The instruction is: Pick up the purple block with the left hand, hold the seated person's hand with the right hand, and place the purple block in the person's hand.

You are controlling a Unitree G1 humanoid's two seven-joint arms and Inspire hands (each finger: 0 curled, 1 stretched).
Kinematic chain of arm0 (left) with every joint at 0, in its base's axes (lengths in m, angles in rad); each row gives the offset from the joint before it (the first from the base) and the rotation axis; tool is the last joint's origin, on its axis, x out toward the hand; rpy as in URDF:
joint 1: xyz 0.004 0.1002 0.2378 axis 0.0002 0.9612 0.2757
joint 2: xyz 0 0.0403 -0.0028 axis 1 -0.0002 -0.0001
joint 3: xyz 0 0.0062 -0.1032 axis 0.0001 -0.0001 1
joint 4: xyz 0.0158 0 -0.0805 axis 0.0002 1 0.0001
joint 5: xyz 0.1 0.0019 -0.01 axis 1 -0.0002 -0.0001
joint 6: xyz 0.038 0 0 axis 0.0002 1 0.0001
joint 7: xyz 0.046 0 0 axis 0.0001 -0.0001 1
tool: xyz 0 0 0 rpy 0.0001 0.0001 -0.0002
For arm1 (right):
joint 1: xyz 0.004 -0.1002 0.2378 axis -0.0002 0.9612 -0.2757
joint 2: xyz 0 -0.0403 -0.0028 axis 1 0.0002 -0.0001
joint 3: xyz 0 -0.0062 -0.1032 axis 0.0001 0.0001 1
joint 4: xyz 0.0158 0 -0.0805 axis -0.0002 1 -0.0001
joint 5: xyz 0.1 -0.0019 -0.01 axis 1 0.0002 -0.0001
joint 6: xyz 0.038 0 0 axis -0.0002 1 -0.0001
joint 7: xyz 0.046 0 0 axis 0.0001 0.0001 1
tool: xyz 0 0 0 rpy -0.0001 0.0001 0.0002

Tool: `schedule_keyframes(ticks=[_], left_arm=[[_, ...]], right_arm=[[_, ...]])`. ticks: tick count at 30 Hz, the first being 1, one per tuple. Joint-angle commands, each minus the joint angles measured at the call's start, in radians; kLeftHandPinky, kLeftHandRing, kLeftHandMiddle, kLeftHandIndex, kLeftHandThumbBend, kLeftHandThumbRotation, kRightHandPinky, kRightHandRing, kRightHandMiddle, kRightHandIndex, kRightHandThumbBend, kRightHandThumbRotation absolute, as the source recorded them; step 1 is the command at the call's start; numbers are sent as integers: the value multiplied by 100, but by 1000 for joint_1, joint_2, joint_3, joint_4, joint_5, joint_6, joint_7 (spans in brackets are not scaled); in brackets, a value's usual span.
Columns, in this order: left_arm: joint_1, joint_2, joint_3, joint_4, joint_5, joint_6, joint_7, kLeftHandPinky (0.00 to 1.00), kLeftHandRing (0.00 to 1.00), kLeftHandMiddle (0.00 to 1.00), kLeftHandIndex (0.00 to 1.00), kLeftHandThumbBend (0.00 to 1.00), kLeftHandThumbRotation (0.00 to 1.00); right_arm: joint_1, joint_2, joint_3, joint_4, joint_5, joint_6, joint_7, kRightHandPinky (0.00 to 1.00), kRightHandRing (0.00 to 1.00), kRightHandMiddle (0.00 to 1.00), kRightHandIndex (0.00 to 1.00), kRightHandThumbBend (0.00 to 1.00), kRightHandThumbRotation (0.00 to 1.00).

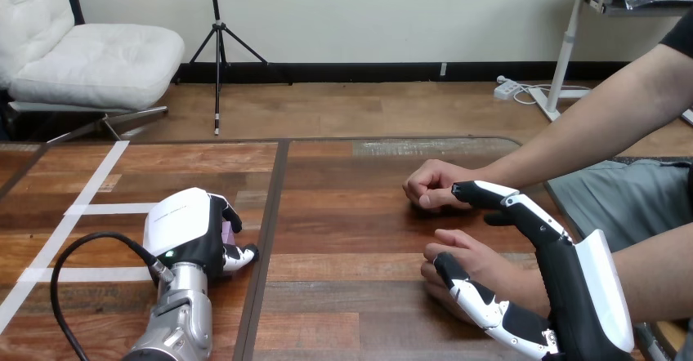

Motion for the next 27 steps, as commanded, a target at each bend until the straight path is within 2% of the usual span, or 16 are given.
schedule_keyframes(ticks=[1, 13, 27], left_arm=[[-39, 29, 1, 17, 2, 5, -9, 49, 51, 54, 51, 63, 0], [-36, 27, 4, 18, -2, 9, -19, 43, 48, 53, 50, 64, 0], [-29, 27, 15, 17, -15, -2, -27, 42, 47, 52, 49, 64, 0]], right_arm=[[-23, -7, -1, -50, 16, -6, -3, 71, 77, 76, 74, 49, 31], [-20, -7, -2, -50, 17, -6, -3, 71, 77, 76, 74, 49, 32], [-24, -10, -4, -46, 16, -11, -6, 71, 77, 76, 74, 49, 32]])
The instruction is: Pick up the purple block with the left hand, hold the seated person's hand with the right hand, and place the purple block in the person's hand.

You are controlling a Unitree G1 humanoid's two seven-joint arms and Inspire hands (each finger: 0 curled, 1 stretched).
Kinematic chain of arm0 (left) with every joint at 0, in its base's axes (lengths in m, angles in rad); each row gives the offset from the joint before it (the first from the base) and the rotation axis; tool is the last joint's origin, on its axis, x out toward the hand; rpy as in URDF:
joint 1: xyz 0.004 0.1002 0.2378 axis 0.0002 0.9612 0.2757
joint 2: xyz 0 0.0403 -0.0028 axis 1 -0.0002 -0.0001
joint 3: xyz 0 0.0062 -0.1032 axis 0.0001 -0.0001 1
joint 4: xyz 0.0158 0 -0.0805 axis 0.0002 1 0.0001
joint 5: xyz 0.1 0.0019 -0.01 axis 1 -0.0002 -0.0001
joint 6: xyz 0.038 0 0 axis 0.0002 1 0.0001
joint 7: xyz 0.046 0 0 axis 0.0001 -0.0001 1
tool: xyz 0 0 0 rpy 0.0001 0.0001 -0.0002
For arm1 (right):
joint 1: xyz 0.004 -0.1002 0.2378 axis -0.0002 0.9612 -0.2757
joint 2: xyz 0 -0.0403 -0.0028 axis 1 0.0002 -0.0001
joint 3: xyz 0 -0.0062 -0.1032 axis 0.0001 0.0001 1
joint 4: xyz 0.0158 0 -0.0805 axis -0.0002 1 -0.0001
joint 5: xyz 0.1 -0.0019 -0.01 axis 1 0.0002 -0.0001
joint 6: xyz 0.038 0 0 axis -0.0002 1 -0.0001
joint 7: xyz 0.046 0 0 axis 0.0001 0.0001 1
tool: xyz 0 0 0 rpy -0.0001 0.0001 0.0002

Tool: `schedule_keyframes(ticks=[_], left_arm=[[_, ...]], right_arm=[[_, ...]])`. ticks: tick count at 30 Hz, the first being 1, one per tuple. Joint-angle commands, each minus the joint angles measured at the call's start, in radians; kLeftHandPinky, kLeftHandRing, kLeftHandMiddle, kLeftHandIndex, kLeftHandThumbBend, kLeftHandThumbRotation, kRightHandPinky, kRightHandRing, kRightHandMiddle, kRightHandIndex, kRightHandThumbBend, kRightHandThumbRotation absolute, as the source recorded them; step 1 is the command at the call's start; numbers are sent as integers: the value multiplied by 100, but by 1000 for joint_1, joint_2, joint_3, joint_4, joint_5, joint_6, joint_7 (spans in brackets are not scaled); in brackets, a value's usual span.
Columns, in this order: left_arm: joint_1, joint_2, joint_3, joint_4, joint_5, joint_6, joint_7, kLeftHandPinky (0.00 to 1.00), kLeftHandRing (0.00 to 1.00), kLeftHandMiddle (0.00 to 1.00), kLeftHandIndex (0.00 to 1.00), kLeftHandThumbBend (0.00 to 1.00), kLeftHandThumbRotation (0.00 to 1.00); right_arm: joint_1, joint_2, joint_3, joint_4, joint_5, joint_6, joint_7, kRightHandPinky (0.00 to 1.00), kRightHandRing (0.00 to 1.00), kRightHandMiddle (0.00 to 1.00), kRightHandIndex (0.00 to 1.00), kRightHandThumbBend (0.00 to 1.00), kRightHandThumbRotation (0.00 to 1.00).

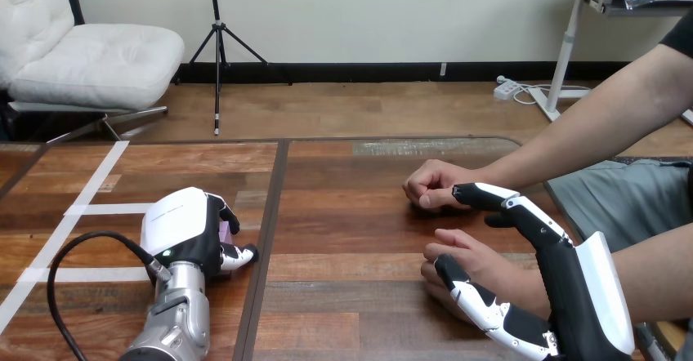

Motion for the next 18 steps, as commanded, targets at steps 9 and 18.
schedule_keyframes(ticks=[9, 18], left_arm=[[-24, 24, 13, 16, -15, -12, -21, 43, 47, 51, 50, 63, 0], [-21, 27, 9, 17, -22, -21, -19, 43, 47, 51, 50, 65, 0]], right_arm=[[-30, -10, -2, -48, 17, -7, -2, 72, 77, 76, 74, 49, 32], [-32, -10, -3, -45, 13, -8, -5, 72, 77, 76, 74, 49, 32]])
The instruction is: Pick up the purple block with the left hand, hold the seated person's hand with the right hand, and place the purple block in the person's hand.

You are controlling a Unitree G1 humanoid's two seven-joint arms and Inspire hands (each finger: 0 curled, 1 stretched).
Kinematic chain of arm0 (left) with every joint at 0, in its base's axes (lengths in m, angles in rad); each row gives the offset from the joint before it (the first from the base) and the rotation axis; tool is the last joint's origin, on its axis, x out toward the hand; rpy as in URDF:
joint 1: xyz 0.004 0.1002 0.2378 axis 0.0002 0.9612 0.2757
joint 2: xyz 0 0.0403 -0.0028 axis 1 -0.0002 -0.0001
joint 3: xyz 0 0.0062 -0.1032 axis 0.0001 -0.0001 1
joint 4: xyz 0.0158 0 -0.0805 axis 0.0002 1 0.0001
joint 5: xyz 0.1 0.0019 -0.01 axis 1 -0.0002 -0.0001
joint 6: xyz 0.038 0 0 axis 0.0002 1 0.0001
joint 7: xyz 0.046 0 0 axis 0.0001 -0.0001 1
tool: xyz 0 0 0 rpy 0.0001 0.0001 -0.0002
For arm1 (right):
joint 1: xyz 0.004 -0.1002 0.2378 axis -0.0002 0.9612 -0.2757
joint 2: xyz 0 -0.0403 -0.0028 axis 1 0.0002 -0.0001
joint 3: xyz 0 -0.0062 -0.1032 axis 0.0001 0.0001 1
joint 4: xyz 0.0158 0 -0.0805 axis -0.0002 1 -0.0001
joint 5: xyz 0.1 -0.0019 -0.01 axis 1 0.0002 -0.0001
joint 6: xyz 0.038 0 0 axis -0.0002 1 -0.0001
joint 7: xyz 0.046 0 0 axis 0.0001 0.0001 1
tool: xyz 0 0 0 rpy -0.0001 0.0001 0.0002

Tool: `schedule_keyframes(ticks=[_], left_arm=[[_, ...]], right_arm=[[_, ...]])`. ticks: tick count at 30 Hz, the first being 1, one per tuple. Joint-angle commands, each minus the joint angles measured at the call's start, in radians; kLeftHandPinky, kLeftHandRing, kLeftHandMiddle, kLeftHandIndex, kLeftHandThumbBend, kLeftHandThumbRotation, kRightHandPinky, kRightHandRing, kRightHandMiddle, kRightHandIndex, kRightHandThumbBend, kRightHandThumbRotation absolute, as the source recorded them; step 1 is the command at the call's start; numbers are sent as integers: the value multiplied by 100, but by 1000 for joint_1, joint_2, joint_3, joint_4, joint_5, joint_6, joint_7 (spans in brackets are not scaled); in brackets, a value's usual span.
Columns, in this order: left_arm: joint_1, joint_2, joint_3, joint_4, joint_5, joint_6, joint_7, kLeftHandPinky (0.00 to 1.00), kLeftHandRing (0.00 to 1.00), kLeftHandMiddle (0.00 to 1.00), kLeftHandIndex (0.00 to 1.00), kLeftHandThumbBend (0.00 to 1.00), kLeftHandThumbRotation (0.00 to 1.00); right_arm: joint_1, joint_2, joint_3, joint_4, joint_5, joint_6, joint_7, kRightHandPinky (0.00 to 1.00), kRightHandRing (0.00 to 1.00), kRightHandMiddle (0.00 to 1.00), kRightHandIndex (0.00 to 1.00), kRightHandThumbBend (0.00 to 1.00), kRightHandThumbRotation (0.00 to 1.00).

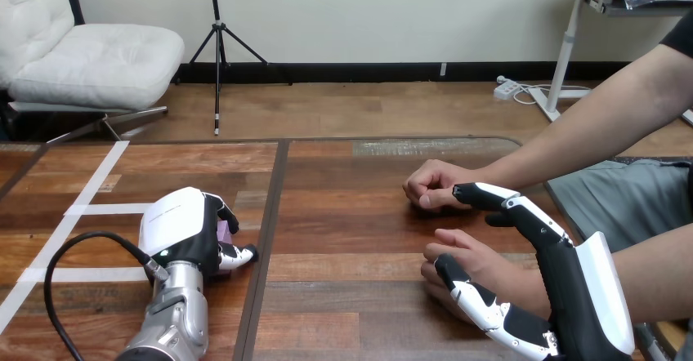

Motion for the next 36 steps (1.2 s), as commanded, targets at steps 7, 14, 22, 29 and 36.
schedule_keyframes(ticks=[7, 14, 22, 29, 36], left_arm=[[-18, 23, 7, 14, -5, -21, -6, 42, 47, 51, 49, 65, 0], [-17, 22, 9, 11, -8, -27, 0, 42, 47, 51, 49, 65, 0], [-11, 23, 14, 6, -19, -50, 6, 42, 47, 51, 49, 65, 0], [-8, 22, 17, 2, -24, -67, 17, 41, 46, 51, 49, 65, 0], [-4, 23, 19, -2, -24, -84, 28, 41, 46, 51, 49, 65, 0]], right_arm=[[-32, -9, -2, -46, 13, -7, -5, 72, 77, 76, 74, 49, 32], [-33, -10, -3, -44, 12, -11, -6, 72, 77, 76, 74, 49, 32], [-29, -8, -1, -52, 19, 0, 2, 72, 77, 76, 74, 50, 32], [-27, -7, 1, -57, 19, 7, 5, 72, 77, 76, 74, 50, 32], [-34, -9, -1, -46, 11, -8, -6, 72, 77, 76, 74, 50, 32]])
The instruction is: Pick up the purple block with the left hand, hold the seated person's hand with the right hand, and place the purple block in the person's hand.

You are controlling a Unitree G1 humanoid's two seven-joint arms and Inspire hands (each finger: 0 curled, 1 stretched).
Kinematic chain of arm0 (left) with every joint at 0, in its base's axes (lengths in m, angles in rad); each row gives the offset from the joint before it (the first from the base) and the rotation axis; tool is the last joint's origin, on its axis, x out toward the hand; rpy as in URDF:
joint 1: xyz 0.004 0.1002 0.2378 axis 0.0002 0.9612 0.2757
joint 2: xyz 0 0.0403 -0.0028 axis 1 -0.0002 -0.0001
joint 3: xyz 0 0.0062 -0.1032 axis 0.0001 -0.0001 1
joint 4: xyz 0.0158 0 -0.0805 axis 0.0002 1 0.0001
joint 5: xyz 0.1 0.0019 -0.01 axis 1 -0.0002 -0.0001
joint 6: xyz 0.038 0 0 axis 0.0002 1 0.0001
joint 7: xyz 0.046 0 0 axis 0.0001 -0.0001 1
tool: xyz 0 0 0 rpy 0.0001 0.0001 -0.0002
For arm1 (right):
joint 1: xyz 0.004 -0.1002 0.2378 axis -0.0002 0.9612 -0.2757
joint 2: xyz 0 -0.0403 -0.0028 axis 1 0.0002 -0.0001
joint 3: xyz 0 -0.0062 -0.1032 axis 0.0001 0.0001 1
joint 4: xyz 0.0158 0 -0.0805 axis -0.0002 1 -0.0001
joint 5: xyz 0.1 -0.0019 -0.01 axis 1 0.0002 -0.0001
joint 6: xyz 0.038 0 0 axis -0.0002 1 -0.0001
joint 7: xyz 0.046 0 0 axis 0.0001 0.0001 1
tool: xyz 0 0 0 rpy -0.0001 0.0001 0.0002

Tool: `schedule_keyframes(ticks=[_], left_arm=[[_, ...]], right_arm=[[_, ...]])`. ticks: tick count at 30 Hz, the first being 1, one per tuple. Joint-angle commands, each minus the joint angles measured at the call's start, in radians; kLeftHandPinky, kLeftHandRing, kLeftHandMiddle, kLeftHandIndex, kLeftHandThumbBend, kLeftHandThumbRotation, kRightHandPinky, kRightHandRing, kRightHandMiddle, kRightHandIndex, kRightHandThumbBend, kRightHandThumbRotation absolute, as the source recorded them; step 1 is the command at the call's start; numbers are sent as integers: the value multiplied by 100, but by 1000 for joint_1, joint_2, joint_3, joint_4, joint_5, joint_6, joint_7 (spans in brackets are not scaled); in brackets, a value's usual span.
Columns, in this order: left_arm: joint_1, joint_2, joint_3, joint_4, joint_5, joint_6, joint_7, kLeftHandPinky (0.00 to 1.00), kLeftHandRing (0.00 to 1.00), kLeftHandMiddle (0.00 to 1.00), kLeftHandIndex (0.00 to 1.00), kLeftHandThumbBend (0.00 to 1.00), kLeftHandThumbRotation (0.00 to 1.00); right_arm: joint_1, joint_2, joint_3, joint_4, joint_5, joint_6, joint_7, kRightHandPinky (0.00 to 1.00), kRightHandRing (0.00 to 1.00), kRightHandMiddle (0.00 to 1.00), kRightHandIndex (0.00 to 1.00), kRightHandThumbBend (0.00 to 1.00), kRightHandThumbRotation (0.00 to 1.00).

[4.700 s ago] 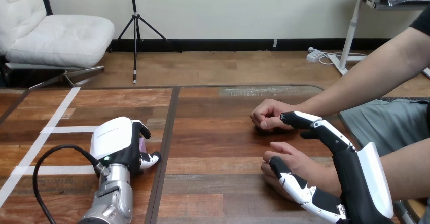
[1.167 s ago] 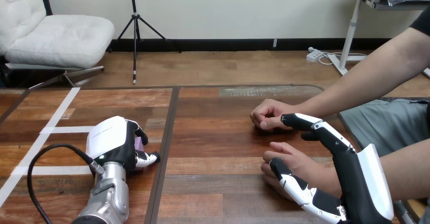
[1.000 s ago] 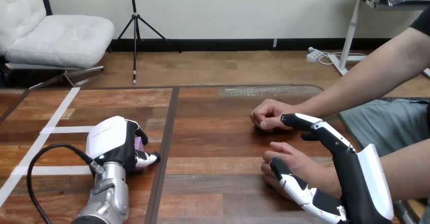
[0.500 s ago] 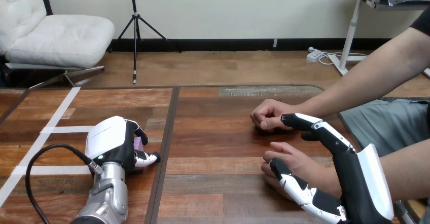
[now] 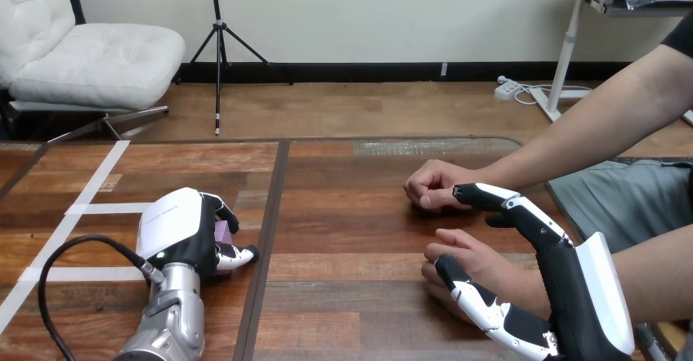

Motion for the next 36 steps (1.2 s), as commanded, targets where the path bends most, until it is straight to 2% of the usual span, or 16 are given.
schedule_keyframes(ticks=[1, 20, 32, 36], left_arm=[[-17, 11, 13, -3, -6, -31, 23, 41, 46, 51, 49, 65, 0], [-22, 8, 11, -9, -4, -34, 25, 43, 48, 52, 49, 64, 0], [-14, 10, 20, -19, -12, -77, 37, 43, 47, 51, 48, 67, 0], [-13, 6, 35, -24, -25, -92, 32, 44, 47, 51, 48, 67, 0]], right_arm=[[-36, -8, -2, -45, 8, -12, -8, 72, 77, 76, 74, 50, 32], [-33, -4, 1, -52, 6, 0, -5, 72, 77, 76, 74, 50, 32], [-32, -3, 2, -54, 13, 5, -2, 71, 77, 76, 74, 50, 31], [-33, -4, 1, -53, 13, 5, -2, 71, 77, 76, 74, 50, 32]])
